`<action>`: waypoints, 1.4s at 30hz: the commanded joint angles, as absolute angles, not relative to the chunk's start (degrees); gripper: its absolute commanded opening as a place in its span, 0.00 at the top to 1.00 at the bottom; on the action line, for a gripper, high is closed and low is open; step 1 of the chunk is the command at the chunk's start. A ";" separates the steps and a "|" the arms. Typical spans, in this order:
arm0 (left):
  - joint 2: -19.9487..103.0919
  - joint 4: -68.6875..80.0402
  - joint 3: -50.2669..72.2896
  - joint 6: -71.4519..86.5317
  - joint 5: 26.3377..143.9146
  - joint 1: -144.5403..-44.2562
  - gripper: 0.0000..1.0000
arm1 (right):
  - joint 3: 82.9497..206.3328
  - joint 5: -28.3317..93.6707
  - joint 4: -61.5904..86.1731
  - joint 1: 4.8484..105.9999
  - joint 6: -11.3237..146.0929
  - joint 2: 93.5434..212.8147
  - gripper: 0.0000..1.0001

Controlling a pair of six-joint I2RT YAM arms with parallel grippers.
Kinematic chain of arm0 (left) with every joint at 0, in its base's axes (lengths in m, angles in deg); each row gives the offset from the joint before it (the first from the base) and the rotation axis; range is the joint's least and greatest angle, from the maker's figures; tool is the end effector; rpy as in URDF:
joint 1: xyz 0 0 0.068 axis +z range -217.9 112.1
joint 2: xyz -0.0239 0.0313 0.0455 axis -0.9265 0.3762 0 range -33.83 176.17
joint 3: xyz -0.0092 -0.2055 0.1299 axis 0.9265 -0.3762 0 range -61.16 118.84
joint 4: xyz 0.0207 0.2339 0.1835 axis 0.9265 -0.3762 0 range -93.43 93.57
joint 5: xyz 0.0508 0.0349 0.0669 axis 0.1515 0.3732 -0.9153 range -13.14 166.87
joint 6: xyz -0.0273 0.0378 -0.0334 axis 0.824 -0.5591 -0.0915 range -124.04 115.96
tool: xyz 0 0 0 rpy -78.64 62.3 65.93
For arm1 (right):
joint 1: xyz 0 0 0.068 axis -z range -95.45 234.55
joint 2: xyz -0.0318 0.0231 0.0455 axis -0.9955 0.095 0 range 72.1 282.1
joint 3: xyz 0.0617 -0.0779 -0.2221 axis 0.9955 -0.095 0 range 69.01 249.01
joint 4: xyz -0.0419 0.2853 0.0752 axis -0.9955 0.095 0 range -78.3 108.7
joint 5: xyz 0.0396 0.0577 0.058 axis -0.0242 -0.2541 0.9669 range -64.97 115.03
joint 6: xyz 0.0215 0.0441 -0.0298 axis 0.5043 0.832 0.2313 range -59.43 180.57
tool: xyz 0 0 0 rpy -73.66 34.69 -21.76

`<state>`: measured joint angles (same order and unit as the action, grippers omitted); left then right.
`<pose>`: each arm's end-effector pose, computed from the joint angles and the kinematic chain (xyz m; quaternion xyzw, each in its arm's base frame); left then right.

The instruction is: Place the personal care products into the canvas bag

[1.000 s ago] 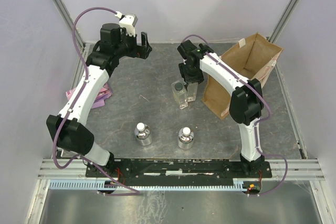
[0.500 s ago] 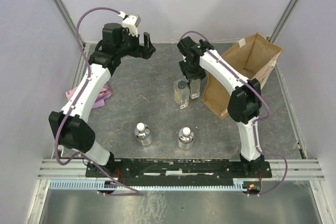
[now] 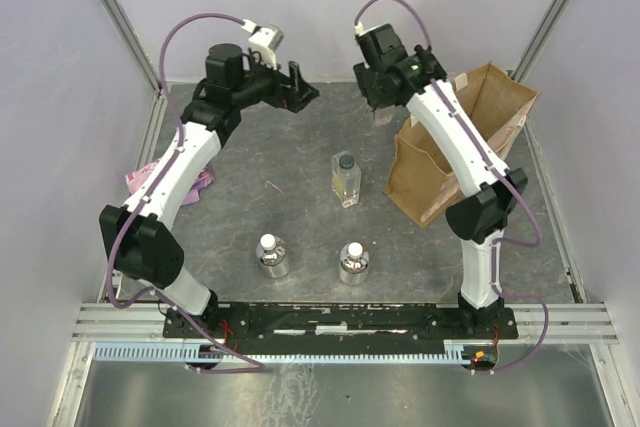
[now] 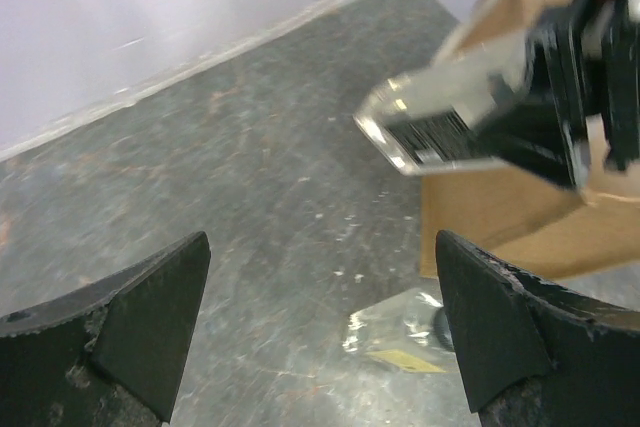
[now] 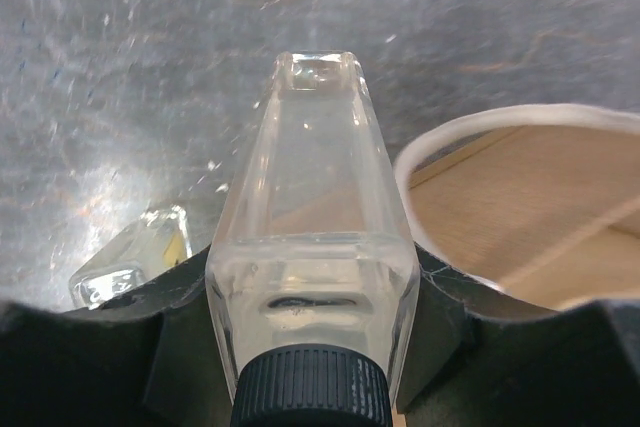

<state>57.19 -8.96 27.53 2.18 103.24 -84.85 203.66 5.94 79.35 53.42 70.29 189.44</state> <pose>0.3934 -0.1387 0.3668 0.2107 0.7554 -0.2963 0.5452 0.3936 0.2221 0.3760 -0.1170 0.9220 -0.0295 0.3679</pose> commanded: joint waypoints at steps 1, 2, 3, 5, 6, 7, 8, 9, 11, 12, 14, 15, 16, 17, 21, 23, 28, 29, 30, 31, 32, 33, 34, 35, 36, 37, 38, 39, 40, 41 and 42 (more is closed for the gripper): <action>57.45 -2.42 28.57 1.80 108.52 -92.43 0.00 | 204.75 -5.31 64.24 55.23 64.04 176.98 1.00; 57.81 -2.57 29.19 1.30 108.39 -93.96 0.01 | 204.01 -7.09 62.20 55.54 62.72 175.48 1.00; 58.28 -2.68 29.73 1.02 108.24 -95.21 0.01 | 203.51 -8.87 60.38 56.08 61.54 173.77 1.00; 59.32 -2.83 30.79 1.20 108.37 -96.77 0.00 | 203.00 -10.57 57.16 57.66 59.35 171.77 1.00; 59.89 -3.06 31.25 1.35 108.66 -97.28 0.01 | 202.67 -10.59 55.75 58.62 58.77 170.86 1.00; 60.33 -3.11 31.65 1.51 109.02 -97.73 0.00 | 202.36 -10.61 54.28 59.62 58.27 170.02 1.00; 60.75 -3.15 31.98 1.82 109.47 -98.17 0.00 | 201.93 -10.80 53.08 60.56 57.83 169.09 1.00; 61.13 -3.13 32.31 2.08 109.83 -98.74 0.00 | 201.55 -10.86 51.94 61.30 57.35 168.34 1.00; 62.29 -3.13 33.41 2.52 110.57 -100.09 0.00 | 200.89 -11.95 50.45 62.43 56.07 166.95 1.00; 63.16 -3.15 33.97 2.81 110.61 -101.05 0.00 | 200.89 -12.68 50.33 62.84 55.33 166.47 1.00; 65.20 -3.11 35.68 3.44 110.53 -102.64 0.00 | 201.00 -14.86 51.21 63.49 54.00 165.67 1.00; 66.55 -3.10 36.85 3.79 110.30 -103.52 0.00 | 200.90 -15.53 51.98 63.80 53.68 165.28 1.00; 68.56 -2.91 38.06 4.27 109.83 -104.30 0.00 | 200.53 -15.67 52.99 64.24 53.79 164.80 1.00; 70.22 -2.79 39.55 4.51 109.75 -105.08 0.01 | 199.96 -15.17 53.99 65.15 54.36 164.10 1.00; 77.23 -2.65 46.82 5.96 109.16 -107.01 0.00 | 197.14 -9.12 58.76 67.84 57.62 161.36 1.00; 80.10 -2.62 50.18 6.40 109.12 -107.55 0.00 | 196.07 -8.02 60.73 68.58 58.20 160.94 1.00; 85.69 -4.09 55.97 4.93 107.07 -109.08 0.01 | 191.80 -3.54 63.45 70.46 59.60 159.12 1.00; 86.68 -4.79 56.80 3.87 106.74 -109.38 0.00 | 191.01 -2.79 63.99 70.83 59.91 158.85 1.00; 87.81 -5.49 57.67 3.31 106.60 -109.68 0.00 | 190.41 -2.16 64.50 71.20 60.14 158.57 1.00; 88.81 -6.43 58.60 2.78 106.50 -109.85 0.00 | 189.71 -1.53 64.85 71.52 60.39 158.30 1.00; 89.61 -7.29 59.27 2.20 106.32 -110.07 0.00 | 189.04 -0.88 65.13 71.80 60.52 158.05 1.00; 90.33 -8.02 59.74 1.61 105.98 -110.31 0.00 | 188.38 -0.20 65.40 72.15 60.68 157.84 1.00; 90.55 -8.61 59.75 0.86 105.40 -110.61 0.00 | 187.96 0.46 65.78 72.46 60.85 157.68 1.00; 90.75 -9.15 59.78 0.07 105.03 -110.88 0.00 | 187.85 1.11 66.35 72.69 61.06 157.69 1.00; 90.91 -9.82 59.79 -0.80 104.86 -111.10 0.03 | 187.69 1.87 66.77 73.04 61.23 157.75 1.00; 91.15 -10.50 59.79 -1.46 104.88 -111.32 0.07 | 187.52 2.60 67.21 73.22 61.38 157.85 1.00; 91.34 -11.16 59.86 -1.94 105.01 -111.44 0.11 | 187.36 3.23 67.62 73.56 61.63 157.91 1.00; 91.59 -12.17 59.86 -2.38 105.19 -111.55 0.16 | 187.00 4.01 67.94 73.75 61.81 157.88 1.00; 91.81 -12.95 59.79 -2.78 105.18 -111.64 0.23 | 186.65 4.55 68.21 74.04 62.07 157.96 1.00; 92.00 -13.62 59.74 -3.03 105.10 -111.67 0.30 | 186.27 5.02 68.35 74.32 62.28 157.96 1.00; 92.10 -14.10 59.63 -3.19 105.20 -111.62 0.39 | 185.80 5.44 68.46 74.51 62.68 157.90 1.00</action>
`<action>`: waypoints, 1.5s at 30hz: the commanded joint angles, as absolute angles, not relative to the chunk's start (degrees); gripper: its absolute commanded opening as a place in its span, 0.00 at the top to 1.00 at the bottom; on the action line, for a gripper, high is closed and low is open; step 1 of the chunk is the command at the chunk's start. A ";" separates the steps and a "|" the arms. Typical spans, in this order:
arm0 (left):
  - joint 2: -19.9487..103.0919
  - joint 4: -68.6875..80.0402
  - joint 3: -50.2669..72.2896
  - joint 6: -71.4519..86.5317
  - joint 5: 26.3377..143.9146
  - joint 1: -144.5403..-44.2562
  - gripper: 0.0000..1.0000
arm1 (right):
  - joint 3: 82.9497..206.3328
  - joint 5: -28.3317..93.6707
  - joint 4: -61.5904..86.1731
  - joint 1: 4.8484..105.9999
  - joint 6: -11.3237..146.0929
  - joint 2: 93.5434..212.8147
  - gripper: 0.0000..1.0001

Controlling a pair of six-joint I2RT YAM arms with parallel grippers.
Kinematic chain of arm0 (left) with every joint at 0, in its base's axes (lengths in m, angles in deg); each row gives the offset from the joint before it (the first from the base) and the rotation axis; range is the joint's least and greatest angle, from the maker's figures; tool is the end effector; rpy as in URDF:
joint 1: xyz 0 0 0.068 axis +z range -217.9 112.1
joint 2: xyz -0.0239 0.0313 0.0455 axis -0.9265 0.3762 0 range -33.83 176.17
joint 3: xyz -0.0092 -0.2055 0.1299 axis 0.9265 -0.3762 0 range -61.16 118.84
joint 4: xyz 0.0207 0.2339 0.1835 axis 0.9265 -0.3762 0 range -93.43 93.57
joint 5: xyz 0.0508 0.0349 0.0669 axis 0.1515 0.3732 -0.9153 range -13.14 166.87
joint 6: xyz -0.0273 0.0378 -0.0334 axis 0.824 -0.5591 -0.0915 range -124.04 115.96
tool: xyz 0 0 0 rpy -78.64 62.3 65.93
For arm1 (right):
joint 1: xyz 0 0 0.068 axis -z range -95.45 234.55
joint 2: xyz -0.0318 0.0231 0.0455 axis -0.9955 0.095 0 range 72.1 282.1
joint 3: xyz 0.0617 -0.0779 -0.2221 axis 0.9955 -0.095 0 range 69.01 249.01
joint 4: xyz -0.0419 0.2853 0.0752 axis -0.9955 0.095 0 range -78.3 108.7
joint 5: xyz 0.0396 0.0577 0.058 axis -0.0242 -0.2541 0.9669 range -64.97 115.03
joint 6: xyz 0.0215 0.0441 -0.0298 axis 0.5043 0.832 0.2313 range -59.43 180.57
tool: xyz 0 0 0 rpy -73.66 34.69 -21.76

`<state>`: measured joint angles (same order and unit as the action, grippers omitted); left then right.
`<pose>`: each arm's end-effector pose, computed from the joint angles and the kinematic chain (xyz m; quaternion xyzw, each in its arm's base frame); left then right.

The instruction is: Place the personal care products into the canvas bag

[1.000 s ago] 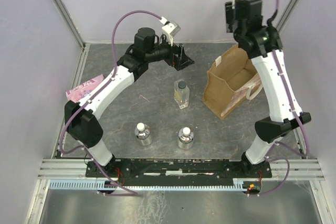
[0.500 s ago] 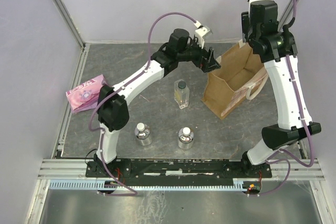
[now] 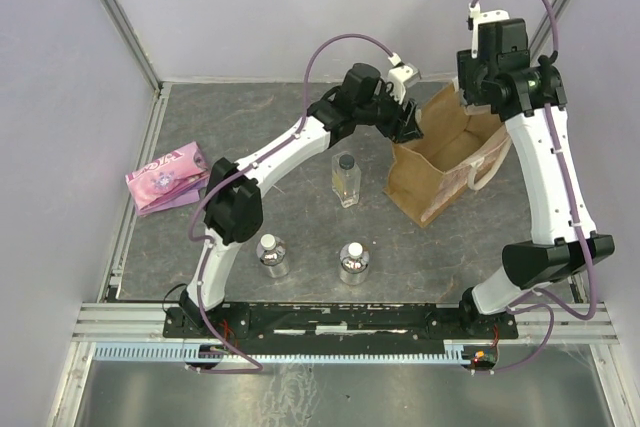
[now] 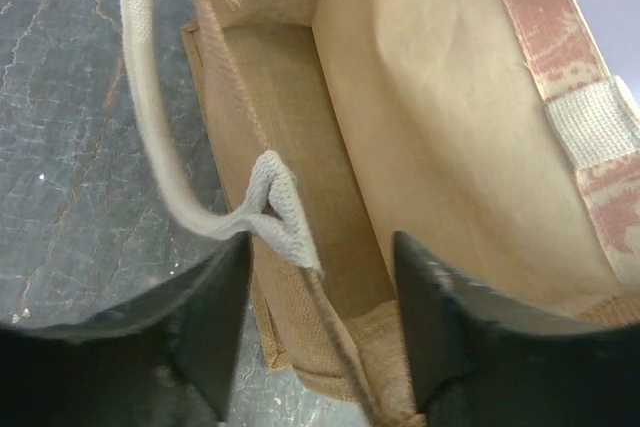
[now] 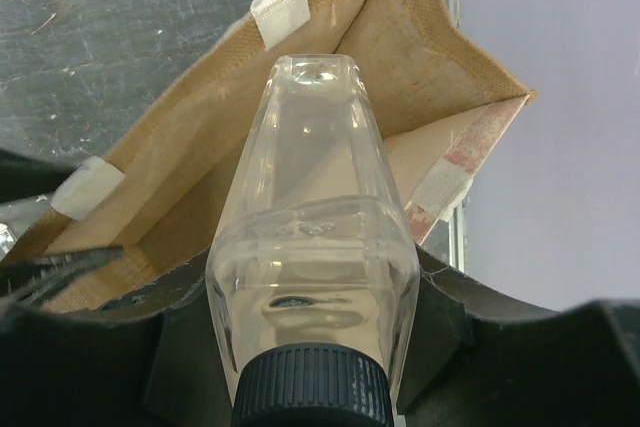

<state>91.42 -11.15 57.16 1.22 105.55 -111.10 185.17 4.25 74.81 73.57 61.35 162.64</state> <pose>0.3843 -0.3875 0.2889 0.3922 0.7128 -0.4102 0.4121 0.3373 0.0506 0.4554 0.0011 0.8858 -0.1163 0.4493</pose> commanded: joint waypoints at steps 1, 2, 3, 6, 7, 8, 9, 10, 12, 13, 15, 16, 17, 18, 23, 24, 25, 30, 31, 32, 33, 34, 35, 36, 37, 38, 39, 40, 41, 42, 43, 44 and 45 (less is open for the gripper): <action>92.11 -14.43 59.43 -3.24 105.20 -111.66 0.48 | 185.36 5.77 68.41 74.59 62.88 157.96 1.00; 92.07 -14.59 59.20 -3.25 105.30 -111.67 0.56 | 184.89 6.03 68.39 74.84 63.00 158.03 1.00; 91.96 -14.85 59.17 -3.25 105.40 -111.71 0.63 | 184.59 6.35 68.32 75.00 63.09 158.05 1.00; 90.96 -16.66 59.40 -3.25 104.58 -111.76 0.88 | 184.14 7.82 68.15 75.91 62.85 158.39 1.00; 90.48 -17.53 59.36 -3.56 103.70 -111.72 0.93 | 184.02 9.12 67.94 76.32 62.67 158.69 1.00; 89.92 -18.59 59.38 -3.99 103.27 -111.75 0.96 | 183.85 10.03 67.80 76.70 62.43 158.94 1.00; 89.40 -19.80 59.45 -4.48 102.71 -111.76 0.96 | 183.58 11.13 67.62 77.07 61.92 159.28 1.00; 88.81 -21.19 59.57 -5.05 102.19 -111.67 0.96 | 183.04 12.14 67.10 77.36 61.32 159.39 1.00; 87.97 -23.85 59.78 -6.24 101.30 -111.67 0.96 | 181.47 13.12 65.68 77.94 60.38 159.81 1.00; 87.57 -25.26 59.78 -6.70 101.04 -111.67 0.96 | 181.00 13.42 65.18 78.26 60.10 160.05 1.00; 86.93 -26.93 59.72 -7.30 100.02 -111.67 0.96 | 180.24 14.10 64.52 79.12 60.04 160.96 1.00; 86.73 -27.55 59.65 -7.42 99.58 -111.67 0.96 | 179.88 14.61 64.19 79.52 60.04 161.30 1.00; 86.46 -28.15 59.57 -7.61 99.08 -111.59 0.96 | 179.53 14.95 63.86 79.99 60.02 161.81 1.00; 86.22 -28.79 59.59 -7.75 98.69 -111.54 0.96 | 179.18 15.12 63.63 80.27 60.04 162.26 1.00; 84.69 -31.60 59.55 -8.32 97.29 -111.15 0.96 | 178.22 16.27 62.82 81.68 59.49 164.64 1.00; 84.26 -31.98 59.53 -8.42 97.09 -111.02 0.96 | 177.93 16.43 62.67 81.80 58.55 164.99 1.00; 83.81 -32.30 59.56 -8.43 97.06 -110.86 0.96 | 177.24 17.15 62.32 81.91 57.10 165.25 1.00; 82.35 -33.89 59.55 -8.73 98.21 -109.73 0.96 | 169.21 25.27 56.26 82.94 47.83 163.81 1.00; 82.21 -34.32 59.52 -8.97 98.44 -109.54 0.96 | 168.66 27.58 56.18 83.57 46.82 164.10 1.00; 82.12 -34.77 59.48 -9.12 98.60 -109.27 0.96 | 168.44 29.72 56.32 84.32 45.97 164.51 1.00; 82.03 -35.28 59.50 -9.26 98.74 -109.09 0.96 | 168.34 31.68 56.66 84.75 45.10 164.95 1.00; 81.91 -35.54 59.37 -9.37 98.87 -108.97 0.96 | 168.26 33.17 56.91 85.13 44.05 165.52 1.00; 81.75 -35.67 59.17 -9.40 99.00 -108.87 0.96 | 168.12 33.85 57.09 85.36 42.84 166.04 1.00; 81.60 -35.63 58.97 -9.40 99.14 -108.79 0.96 | 167.96 34.24 57.36 85.49 41.64 166.54 1.00; 81.50 -35.63 58.79 -9.35 99.18 -108.72 0.96 | 167.85 34.50 57.58 85.56 40.31 167.11 1.00; 81.48 -35.66 58.67 -9.47 99.31 -108.72 0.96 | 167.67 34.64 57.65 85.70 39.22 167.57 1.00; 81.48 -35.63 58.64 -9.49 99.40 -108.68 0.96 | 167.52 34.91 57.64 85.88 38.39 168.12 1.00; 81.52 -35.65 58.49 -9.55 99.63 -108.61 0.96 | 167.39 35.28 57.41 86.08 37.56 168.61 1.00; 81.55 -35.64 58.54 -9.64 99.77 -108.57 0.96 | 167.40 35.39 57.17 86.28 36.88 169.13 1.00; 81.56 -35.65 58.55 -9.66 99.87 -108.55 0.96 | 167.63 35.34 57.04 86.49 36.43 169.81 1.00; 81.62 -35.63 58.56 -9.66 99.97 -108.51 0.96 | 167.96 35.28 57.07 86.75 35.96 170.41 1.00; 81.72 -35.65 58.67 -9.70 99.98 -108.43 0.96 | 168.42 35.15 57.30 86.88 35.48 171.17 1.00; 81.64 -35.64 58.67 -9.75 99.87 -108.42 0.96 | 169.14 35.04 57.77 87.03 35.05 172.30 1.00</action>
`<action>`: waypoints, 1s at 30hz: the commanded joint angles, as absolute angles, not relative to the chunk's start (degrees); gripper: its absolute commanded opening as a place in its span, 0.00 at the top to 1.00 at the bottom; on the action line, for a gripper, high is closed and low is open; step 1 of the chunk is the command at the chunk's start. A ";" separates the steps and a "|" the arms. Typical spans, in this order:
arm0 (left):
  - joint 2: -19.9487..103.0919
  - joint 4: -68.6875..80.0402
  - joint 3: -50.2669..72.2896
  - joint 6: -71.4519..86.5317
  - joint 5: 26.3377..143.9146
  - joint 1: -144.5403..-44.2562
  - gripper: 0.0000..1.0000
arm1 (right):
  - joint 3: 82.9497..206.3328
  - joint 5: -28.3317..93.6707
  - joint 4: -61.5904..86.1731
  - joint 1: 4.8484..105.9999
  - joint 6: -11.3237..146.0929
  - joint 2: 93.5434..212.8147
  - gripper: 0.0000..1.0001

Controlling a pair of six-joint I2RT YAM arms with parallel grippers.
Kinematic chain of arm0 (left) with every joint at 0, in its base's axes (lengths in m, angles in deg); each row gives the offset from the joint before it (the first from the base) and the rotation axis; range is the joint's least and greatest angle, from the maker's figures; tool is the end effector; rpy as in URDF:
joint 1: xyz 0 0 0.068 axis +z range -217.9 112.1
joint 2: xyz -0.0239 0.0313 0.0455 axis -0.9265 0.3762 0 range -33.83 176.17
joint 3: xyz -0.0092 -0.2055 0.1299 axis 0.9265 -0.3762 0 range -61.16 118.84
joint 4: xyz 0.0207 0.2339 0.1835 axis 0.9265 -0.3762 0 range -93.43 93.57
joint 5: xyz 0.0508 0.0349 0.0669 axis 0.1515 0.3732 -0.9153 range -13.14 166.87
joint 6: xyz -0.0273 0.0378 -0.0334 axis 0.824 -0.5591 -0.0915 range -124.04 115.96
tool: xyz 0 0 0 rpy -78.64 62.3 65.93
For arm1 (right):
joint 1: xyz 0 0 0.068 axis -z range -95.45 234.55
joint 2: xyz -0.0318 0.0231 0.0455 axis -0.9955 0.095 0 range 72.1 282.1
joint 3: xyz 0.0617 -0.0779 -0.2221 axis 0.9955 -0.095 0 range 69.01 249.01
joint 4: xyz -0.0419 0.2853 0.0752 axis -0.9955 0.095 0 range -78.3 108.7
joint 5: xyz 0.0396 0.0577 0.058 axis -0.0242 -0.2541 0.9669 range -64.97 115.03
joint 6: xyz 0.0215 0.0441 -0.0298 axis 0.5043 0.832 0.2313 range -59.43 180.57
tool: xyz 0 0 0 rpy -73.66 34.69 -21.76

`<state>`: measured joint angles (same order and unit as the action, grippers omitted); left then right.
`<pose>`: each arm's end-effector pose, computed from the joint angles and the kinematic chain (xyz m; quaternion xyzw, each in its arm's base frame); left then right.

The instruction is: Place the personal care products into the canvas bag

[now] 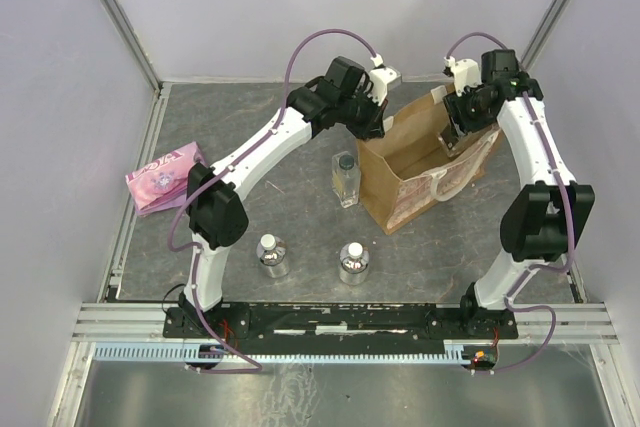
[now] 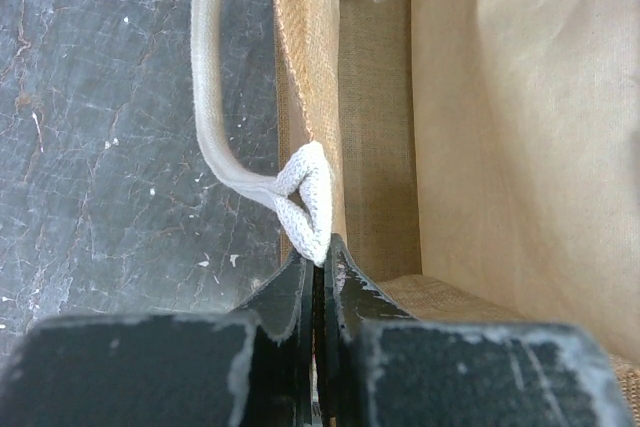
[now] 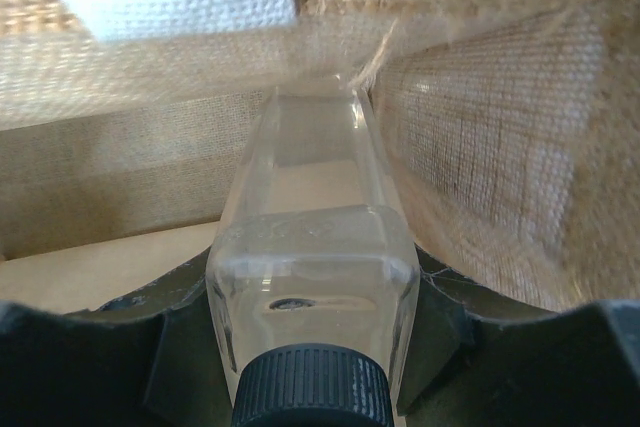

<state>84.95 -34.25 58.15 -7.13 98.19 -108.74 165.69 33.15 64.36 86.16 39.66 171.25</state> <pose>0.3720 -0.3410 0.3128 0.4056 0.7860 -0.2980 0.3591 0.4083 -0.0059 0.2979 -0.1804 0.9347 0.0079 0.3063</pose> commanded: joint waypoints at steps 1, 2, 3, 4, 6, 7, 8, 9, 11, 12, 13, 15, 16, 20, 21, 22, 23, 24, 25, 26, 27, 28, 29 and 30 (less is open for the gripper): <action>81.65 -35.63 58.77 -9.75 99.82 -108.37 0.96 | 169.97 35.02 58.48 87.13 34.68 173.10 1.00; 81.64 -35.63 58.86 -9.71 99.76 -108.29 0.96 | 170.66 34.93 59.42 87.32 34.31 173.93 1.00; 81.71 -35.63 58.94 -9.67 99.65 -108.25 0.96 | 171.30 34.85 60.03 87.48 34.02 174.72 1.00; 81.67 -35.63 58.98 -9.57 99.51 -108.18 0.96 | 171.72 34.48 60.56 87.50 33.75 175.28 1.00; 81.74 -35.63 58.94 -9.42 99.37 -108.00 0.96 | 172.01 33.56 61.05 87.56 33.19 176.29 1.00; 81.70 -35.63 58.94 -9.40 99.20 -108.00 0.96 | 171.95 33.29 61.16 87.55 32.90 176.59 1.00; 81.68 -35.64 58.96 -9.32 99.08 -107.90 0.96 | 171.74 32.72 61.18 87.61 32.68 176.83 1.00; 81.67 -35.69 58.93 -9.24 98.96 -107.89 0.96 | 171.63 32.26 61.19 87.68 32.40 177.10 1.00; 81.65 -35.73 58.93 -9.13 98.61 -107.80 0.96 | 171.41 30.98 61.23 87.70 31.76 177.64 1.00; 81.66 -35.72 58.92 -9.11 98.48 -107.80 0.96 | 171.48 30.40 61.37 87.68 31.46 178.04 1.00; 81.68 -35.71 58.94 -9.07 98.33 -107.80 0.96 | 171.61 29.90 61.51 87.63 31.21 178.43 1.00; 81.66 -35.71 58.97 -9.04 98.01 -107.73 0.96 | 171.89 29.05 62.00 87.70 30.85 179.34 1.00; 81.69 -35.82 59.04 -9.05 97.92 -107.71 0.96 | 172.19 28.59 62.36 87.64 30.64 179.82 1.00; 81.66 -35.98 58.93 -9.05 97.50 -107.64 0.96 | 172.25 27.93 62.31 87.69 31.12 181.02 1.00; 81.77 -35.98 58.96 -8.95 97.52 -107.70 0.96 | 172.06 27.97 62.03 87.63 31.47 181.14 1.00; 81.89 -35.98 59.00 -8.96 97.52 -107.69 0.96 | 171.79 28.07 61.96 87.63 31.76 181.17 0.99; 82.03 -35.98 59.25 -8.87 97.45 -107.71 0.96 | 171.37 28.10 61.58 87.64 32.13 181.17 0.95; 82.22 -35.98 59.44 -8.85 97.39 -107.71 0.96 | 170.99 28.15 61.02 87.66 32.43 181.17 0.90; 82.44 -35.98 59.64 -8.80 97.37 -107.71 0.96 | 170.77 28.37 60.76 87.66 32.61 181.17 0.85; 82.66 -35.98 59.75 -8.72 97.35 -107.71 0.96 | 170.56 28.45 60.41 87.63 32.95 181.24 0.79; 82.69 -35.99 59.89 -8.61 97.28 -107.66 0.97 | 170.53 28.64 60.25 87.67 33.28 181.30 0.73; 82.78 -35.98 59.96 -8.61 97.26 -107.72 0.97 | 170.64 28.85 60.17 87.70 33.42 181.42 0.66; 82.79 -35.98 60.03 -8.53 97.18 -107.63 0.97 | 170.83 29.01 60.17 87.64 33.59 181.57 0.60; 82.83 -35.93 59.90 -8.48 97.17 -107.66 0.97 | 171.05 29.06 60.24 87.69 33.74 181.73 0.54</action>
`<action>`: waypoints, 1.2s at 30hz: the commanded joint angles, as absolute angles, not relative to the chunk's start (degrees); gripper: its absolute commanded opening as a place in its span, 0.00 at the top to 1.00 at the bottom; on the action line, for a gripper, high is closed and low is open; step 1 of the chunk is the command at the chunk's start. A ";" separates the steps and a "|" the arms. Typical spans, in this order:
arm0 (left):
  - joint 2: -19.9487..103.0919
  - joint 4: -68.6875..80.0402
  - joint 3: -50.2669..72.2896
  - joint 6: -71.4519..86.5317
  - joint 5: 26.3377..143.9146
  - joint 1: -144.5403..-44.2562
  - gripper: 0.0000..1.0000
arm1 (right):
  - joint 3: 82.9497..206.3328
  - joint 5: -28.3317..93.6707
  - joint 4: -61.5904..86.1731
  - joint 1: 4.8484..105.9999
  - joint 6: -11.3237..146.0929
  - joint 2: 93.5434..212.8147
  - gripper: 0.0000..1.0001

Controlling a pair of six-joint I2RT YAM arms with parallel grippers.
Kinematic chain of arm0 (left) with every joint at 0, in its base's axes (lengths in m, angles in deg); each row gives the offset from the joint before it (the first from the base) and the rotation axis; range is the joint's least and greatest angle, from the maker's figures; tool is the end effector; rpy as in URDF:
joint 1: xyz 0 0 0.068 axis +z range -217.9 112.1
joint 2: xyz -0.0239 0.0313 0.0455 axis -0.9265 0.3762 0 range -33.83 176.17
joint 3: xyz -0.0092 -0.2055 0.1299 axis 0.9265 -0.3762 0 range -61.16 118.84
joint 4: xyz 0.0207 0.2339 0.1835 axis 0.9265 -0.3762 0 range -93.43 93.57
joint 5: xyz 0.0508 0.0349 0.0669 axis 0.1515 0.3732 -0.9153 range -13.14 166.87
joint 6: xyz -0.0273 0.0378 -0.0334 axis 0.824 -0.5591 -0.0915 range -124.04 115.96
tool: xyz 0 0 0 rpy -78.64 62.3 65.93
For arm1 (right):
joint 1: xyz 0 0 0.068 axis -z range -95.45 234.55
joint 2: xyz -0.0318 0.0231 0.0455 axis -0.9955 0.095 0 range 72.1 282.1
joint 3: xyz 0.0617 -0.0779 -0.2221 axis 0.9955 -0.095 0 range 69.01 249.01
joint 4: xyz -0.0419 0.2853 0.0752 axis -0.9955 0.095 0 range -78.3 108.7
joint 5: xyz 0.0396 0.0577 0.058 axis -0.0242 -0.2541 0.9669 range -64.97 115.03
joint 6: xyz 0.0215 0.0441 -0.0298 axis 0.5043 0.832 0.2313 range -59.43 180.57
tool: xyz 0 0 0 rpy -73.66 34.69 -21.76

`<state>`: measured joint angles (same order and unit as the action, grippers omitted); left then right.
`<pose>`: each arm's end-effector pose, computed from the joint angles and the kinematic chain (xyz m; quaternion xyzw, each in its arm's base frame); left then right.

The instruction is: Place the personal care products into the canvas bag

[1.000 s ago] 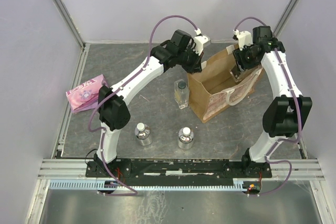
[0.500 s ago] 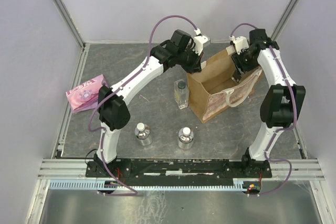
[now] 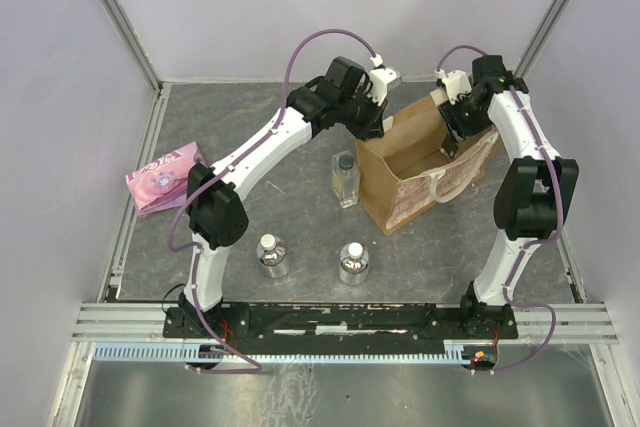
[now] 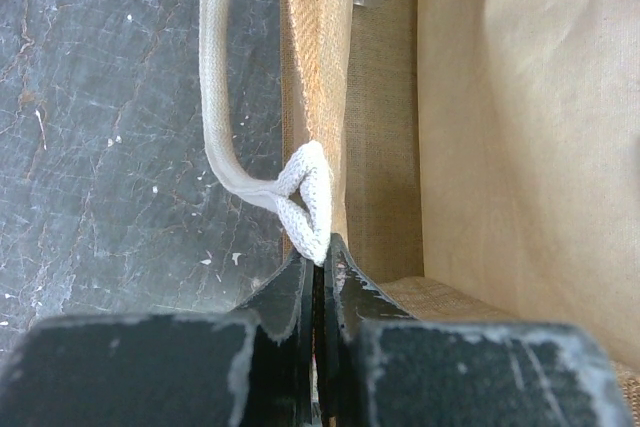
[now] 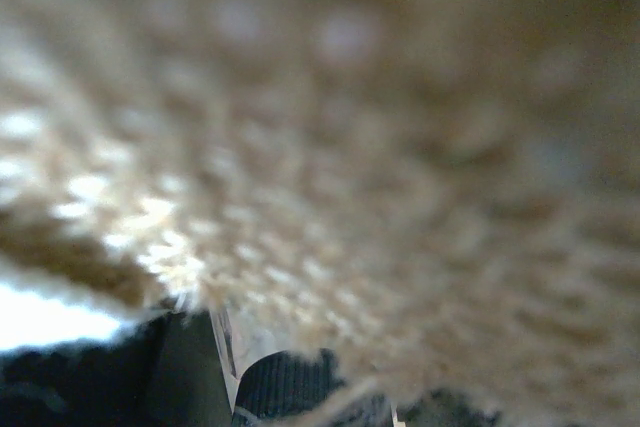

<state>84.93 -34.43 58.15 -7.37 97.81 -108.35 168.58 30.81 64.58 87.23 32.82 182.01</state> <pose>0.3743 -0.3381 0.3126 0.4034 0.7882 -0.2930 0.3607 0.4404 -0.0166 0.2389 -0.2223 0.9459 -0.0134 0.2360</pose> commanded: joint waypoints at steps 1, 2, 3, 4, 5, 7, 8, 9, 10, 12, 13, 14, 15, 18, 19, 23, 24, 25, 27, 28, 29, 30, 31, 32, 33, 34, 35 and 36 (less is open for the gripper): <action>82.80 -35.97 59.87 -8.44 97.15 -107.65 0.97 | 171.31 29.07 60.29 87.68 33.88 181.90 0.50; 82.85 -35.98 59.79 -8.39 97.09 -107.71 0.97 | 171.53 28.96 60.30 87.66 34.05 182.02 0.46; 82.80 -35.98 59.72 -8.35 97.06 -107.71 0.97 | 171.65 28.76 60.32 87.67 34.11 182.05 0.42; 82.80 -36.02 59.69 -8.33 97.03 -107.69 0.97 | 171.66 28.60 60.23 87.64 34.25 182.01 0.38; 82.76 -36.03 59.55 -8.30 97.00 -107.67 0.97 | 171.66 28.46 60.09 87.71 34.43 181.92 0.32; 82.76 -35.96 59.55 -8.34 96.91 -107.67 0.92 | 171.59 28.21 59.76 87.63 34.89 181.59 0.22; 82.73 -35.93 59.54 -8.41 96.93 -107.69 0.89 | 171.46 28.19 59.46 87.65 35.12 181.17 0.18; 82.77 -35.90 59.66 -8.41 96.94 -107.71 0.87 | 171.34 28.31 59.09 87.64 35.47 180.79 0.16; 82.83 -35.96 59.68 -8.49 96.99 -107.66 0.87 | 171.19 28.36 58.63 87.63 35.92 180.40 0.14; 82.85 -35.89 59.66 -8.52 96.99 -107.71 0.87 | 170.93 28.72 57.78 87.69 36.69 179.48 0.12; 82.82 -35.81 59.62 -8.48 97.04 -107.68 0.87 | 170.90 28.94 57.49 87.68 36.97 179.08 0.11; 82.88 -35.73 59.67 -8.44 97.07 -107.76 0.87 | 171.03 29.04 57.29 87.63 37.42 178.64 0.11; 82.96 -35.60 59.65 -8.44 97.10 -107.70 0.87 | 171.23 29.21 57.19 87.63 37.72 178.17 0.11; 82.97 -35.18 59.59 -8.28 97.34 -107.65 0.87 | 171.92 29.20 56.61 87.64 39.53 176.22 0.11; 83.12 -35.04 59.53 -8.26 97.42 -107.68 0.87 | 172.27 29.24 56.42 87.63 40.34 175.41 0.11; 83.38 -34.26 59.55 -8.08 97.86 -107.59 0.87 | 173.09 28.24 55.19 87.52 44.50 171.41 0.11; 83.41 -34.08 59.53 -8.01 97.95 -107.66 0.87 | 173.34 28.22 55.20 87.42 45.90 170.30 0.11; 83.51 -33.95 59.53 -8.04 98.03 -107.73 0.87 | 173.33 28.39 54.95 87.32 47.08 169.22 0.11; 83.54 -33.62 59.48 -8.04 98.05 -107.69 0.87 | 172.27 29.25 53.71 86.87 49.47 166.49 0.10; 83.56 -33.42 59.31 -8.08 98.05 -107.67 0.87 | 171.44 29.85 52.64 86.67 50.77 165.00 0.09; 83.45 -33.15 59.06 -8.16 97.97 -107.70 0.87 | 170.53 30.63 51.77 86.42 52.14 162.98 0.08; 83.45 -32.94 58.87 -8.27 97.84 -107.71 0.87 | 169.47 31.06 51.26 86.08 53.40 161.65 0.08; 83.42 -32.83 58.67 -8.38 97.81 -107.66 0.87 | 168.72 31.62 50.76 85.65 54.58 160.24 0.08; 83.46 -32.75 58.60 -8.63 97.67 -107.71 0.87 | 167.93 32.40 50.46 85.19 55.69 158.92 0.08; 83.48 -32.69 58.56 -8.85 97.45 -107.69 0.87 | 167.28 33.04 50.49 84.69 56.69 157.46 0.08; 83.62 -32.72 58.55 -9.14 97.25 -107.66 0.86 | 166.74 33.47 50.69 84.03 57.61 156.11 0.07; 83.89 -32.73 58.55 -9.40 97.02 -107.61 0.86 | 166.40 33.87 51.47 83.11 58.37 154.81 0.07; 84.00 -32.73 58.65 -9.60 96.82 -107.62 0.86 | 166.27 34.30 52.65 81.78 58.58 153.63 0.07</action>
<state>84.93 -34.03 58.15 -7.37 97.29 -108.10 167.70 31.14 53.48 85.04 53.46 158.42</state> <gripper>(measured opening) 0.138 0.926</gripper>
